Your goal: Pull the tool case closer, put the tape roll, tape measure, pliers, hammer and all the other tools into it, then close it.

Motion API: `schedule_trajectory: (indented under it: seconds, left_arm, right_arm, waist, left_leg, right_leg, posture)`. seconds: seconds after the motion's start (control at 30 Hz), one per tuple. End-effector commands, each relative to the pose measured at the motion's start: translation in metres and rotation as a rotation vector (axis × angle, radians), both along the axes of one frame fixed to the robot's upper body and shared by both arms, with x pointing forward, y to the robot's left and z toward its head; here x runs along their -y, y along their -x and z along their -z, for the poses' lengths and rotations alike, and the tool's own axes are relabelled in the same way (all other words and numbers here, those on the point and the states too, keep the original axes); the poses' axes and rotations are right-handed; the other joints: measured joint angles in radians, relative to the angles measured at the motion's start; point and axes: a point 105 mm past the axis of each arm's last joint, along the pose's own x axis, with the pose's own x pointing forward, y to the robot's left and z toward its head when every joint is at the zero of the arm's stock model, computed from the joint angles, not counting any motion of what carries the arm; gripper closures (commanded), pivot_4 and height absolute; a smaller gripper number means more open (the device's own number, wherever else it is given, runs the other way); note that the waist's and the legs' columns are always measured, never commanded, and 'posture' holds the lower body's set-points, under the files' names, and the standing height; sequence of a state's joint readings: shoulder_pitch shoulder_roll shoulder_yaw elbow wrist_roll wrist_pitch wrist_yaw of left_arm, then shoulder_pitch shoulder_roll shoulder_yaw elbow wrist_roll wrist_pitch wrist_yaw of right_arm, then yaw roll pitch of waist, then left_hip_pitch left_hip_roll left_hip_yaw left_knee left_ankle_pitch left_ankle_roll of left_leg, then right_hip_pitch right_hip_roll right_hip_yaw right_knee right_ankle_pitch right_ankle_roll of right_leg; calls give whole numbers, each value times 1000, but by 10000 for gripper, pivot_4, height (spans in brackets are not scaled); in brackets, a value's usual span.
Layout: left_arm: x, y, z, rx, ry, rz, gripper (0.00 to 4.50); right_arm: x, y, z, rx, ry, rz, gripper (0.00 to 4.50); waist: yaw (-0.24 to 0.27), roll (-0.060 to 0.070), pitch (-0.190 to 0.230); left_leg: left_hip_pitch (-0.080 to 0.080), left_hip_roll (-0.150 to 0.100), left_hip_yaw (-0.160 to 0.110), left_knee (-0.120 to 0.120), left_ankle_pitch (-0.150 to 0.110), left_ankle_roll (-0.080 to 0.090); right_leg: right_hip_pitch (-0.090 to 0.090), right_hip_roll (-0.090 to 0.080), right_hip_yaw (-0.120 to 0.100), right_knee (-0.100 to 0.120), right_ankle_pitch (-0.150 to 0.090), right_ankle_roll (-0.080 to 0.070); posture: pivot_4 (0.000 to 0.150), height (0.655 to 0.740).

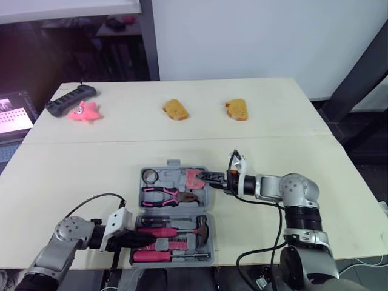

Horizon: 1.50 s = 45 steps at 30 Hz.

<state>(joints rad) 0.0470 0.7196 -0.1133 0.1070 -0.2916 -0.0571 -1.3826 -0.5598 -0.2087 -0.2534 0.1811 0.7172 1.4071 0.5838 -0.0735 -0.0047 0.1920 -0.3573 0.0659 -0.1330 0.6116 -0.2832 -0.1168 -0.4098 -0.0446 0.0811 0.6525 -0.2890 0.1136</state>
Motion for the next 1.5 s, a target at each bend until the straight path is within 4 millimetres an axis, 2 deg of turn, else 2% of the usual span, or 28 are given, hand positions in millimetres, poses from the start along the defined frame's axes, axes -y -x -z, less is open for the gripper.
schedule_trajectory:
  seconds: [0.03, 0.3, 0.43, 0.6, 0.7, 0.77, 0.9, 0.97, 1.07, 1.17, 1.23, 1.3, 1.4, 1.5]
  left_arm:
    - [-6, 7, 8, -34, -38, 4, 44620]
    - [-7, 6, 6, -28, -39, 2, 44620]
    - [-5, -3, -12, 8, 8, -36, 44620]
    - [-3, -1, -36, 17, 64, -63, 44620]
    - [-9, 3, -56, -12, 114, -113, 44620]
    - [-19, 8, -66, -53, 132, -156, 44620]
    - [-63, 15, -77, -114, 112, -307, 44620]
    - [-75, 16, -79, -111, 103, -345, 44620]
    - [-93, 19, -87, -116, 88, -385, 44620]
    - [-97, 21, -99, -83, 86, -377, 44620]
    - [-95, 20, -109, -60, 97, -386, 44620]
    - [-95, 20, -118, -40, 113, -386, 44620]
    - [-96, 19, -127, 14, 125, -388, 44620]
    - [-99, 19, -135, 48, 104, -401, 44620]
  right_arm:
    - [-5, 1, -19, 88, -62, -33, 0]
    - [-7, 8, -25, 137, -82, -90, 0]
    - [-8, 16, -25, 155, -81, -130, 0]
    - [-8, 18, -26, 172, -83, -141, 0]
    - [-9, 25, -31, 201, -98, -176, 0]
    - [-9, 31, -35, 225, -97, -203, 0]
    - [-13, 61, -53, 327, -90, -340, 0]
    - [-14, 74, -57, 365, -73, -392, 0]
    - [-6, 120, -69, 484, 22, -561, 0]
    - [13, 160, -85, 570, 90, -693, 0]
    - [23, 161, -101, 661, 121, -650, 0]
    - [28, 154, -110, 734, 165, -566, 0]
    - [33, 143, -112, 811, 253, -450, 0]
    - [41, 142, -110, 872, 311, -362, 0]
  waist:
    - [0, 0, 0]
    - [0, 0, 0]
    - [1, 0, 0]
    - [1, 0, 1]
    - [1, 0, 1]
    - [0, 0, 1]
    - [2, 2, 3]
    - [3, 3, 3]
    - [12, 3, 4]
    - [24, 2, 4]
    - [28, 0, 4]
    - [27, -2, 5]
    - [28, -4, 5]
    - [32, -5, 4]
  left_leg:
    - [0, 0, 0, 0, 0, 0]
    - [0, 0, 0, 0, 0, 0]
    - [-1, 0, 0, 0, 0, 0]
    - [-2, 0, 0, 0, 0, 0]
    - [-2, 0, 0, -1, 0, 0]
    - [-2, 0, 0, -1, 0, 0]
    - [-4, 0, 0, -1, -1, 2]
    - [-7, 0, 0, -1, -1, 2]
    - [-17, 0, 0, 2, -1, 1]
    - [-19, -1, 0, 1, -1, 1]
    - [-18, -1, 0, 1, -1, 1]
    - [-17, 0, 0, 2, -1, 1]
    - [-16, 0, 1, 3, -1, 1]
    - [-17, 0, 1, 3, 0, 0]
  right_leg:
    - [0, 0, 0, 0, 0, 0]
    - [0, 0, 0, 0, 0, 0]
    - [0, 0, 0, 0, 0, 0]
    - [-1, 0, 0, 0, 0, 1]
    - [-2, 0, 0, 0, 0, 1]
    - [-2, 0, 0, 0, -1, 1]
    - [-5, 0, 0, 0, -2, 2]
    - [-7, 0, 0, 0, -2, 2]
    - [-15, -1, 0, 0, -1, 2]
    - [-16, -2, -1, -3, -2, 2]
    - [-15, -2, -1, -3, -2, 2]
    - [-15, -1, -1, -3, -1, 0]
    - [-15, -1, -1, -3, 0, -5]
    - [-15, -1, -1, -3, 0, -5]
  posture:
    - [1500, 7400]
    - [1500, 7400]
    - [1500, 7400]
    - [1500, 7400]
    - [1500, 7400]
    - [1500, 7400]
    - [1500, 7400]
    - [1500, 7400]
    - [1500, 7400]
    - [1500, 7400]
    - [1500, 7400]
    - [1500, 7400]
    - [1500, 7400]
    - [1500, 7400]
